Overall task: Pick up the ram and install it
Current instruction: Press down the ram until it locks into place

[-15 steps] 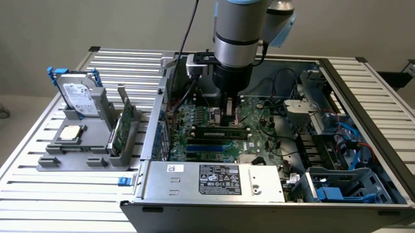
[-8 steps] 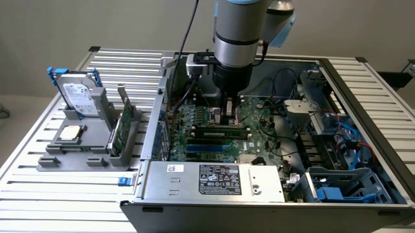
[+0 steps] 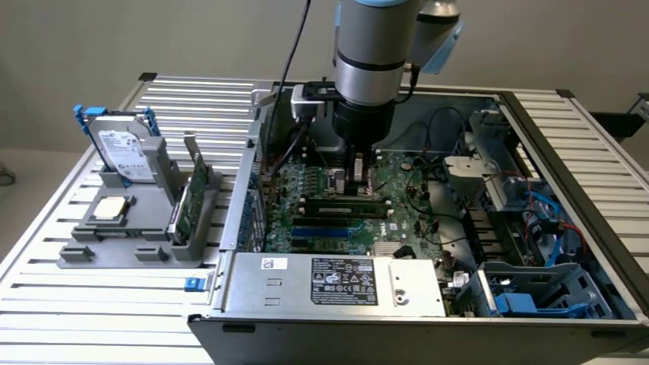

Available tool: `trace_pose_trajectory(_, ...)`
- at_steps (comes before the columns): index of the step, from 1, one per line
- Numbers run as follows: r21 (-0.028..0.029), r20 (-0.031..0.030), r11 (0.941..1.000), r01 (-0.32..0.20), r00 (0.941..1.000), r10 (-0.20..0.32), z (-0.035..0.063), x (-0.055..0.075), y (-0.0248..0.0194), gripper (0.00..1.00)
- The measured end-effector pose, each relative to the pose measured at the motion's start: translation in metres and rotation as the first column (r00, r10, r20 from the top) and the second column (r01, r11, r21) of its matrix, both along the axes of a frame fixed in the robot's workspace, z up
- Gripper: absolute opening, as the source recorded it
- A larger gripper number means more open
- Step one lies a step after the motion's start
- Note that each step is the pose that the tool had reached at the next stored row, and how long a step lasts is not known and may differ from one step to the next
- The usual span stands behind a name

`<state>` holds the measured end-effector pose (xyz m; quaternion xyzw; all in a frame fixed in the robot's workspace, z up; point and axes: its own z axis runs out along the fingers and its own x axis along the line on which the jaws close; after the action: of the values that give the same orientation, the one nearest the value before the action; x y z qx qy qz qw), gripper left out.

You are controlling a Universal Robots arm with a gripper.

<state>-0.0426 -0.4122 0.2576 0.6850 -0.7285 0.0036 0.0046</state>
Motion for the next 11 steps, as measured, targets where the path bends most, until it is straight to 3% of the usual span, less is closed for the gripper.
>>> trace_pose_trajectory(4,0.0000,-0.0041,1.0000,0.000,1.0000,0.000,-0.0001,-0.001,0.0000,0.11)
trace_pose_trajectory(8,0.0001,-0.0138,1.0000,0.000,0.9999,0.000,-0.0017,-0.007,0.0000,0.11)
trace_pose_trajectory(11,0.0000,-0.0139,1.0000,0.000,0.9999,0.000,-0.0041,-0.010,0.0002,0.11)
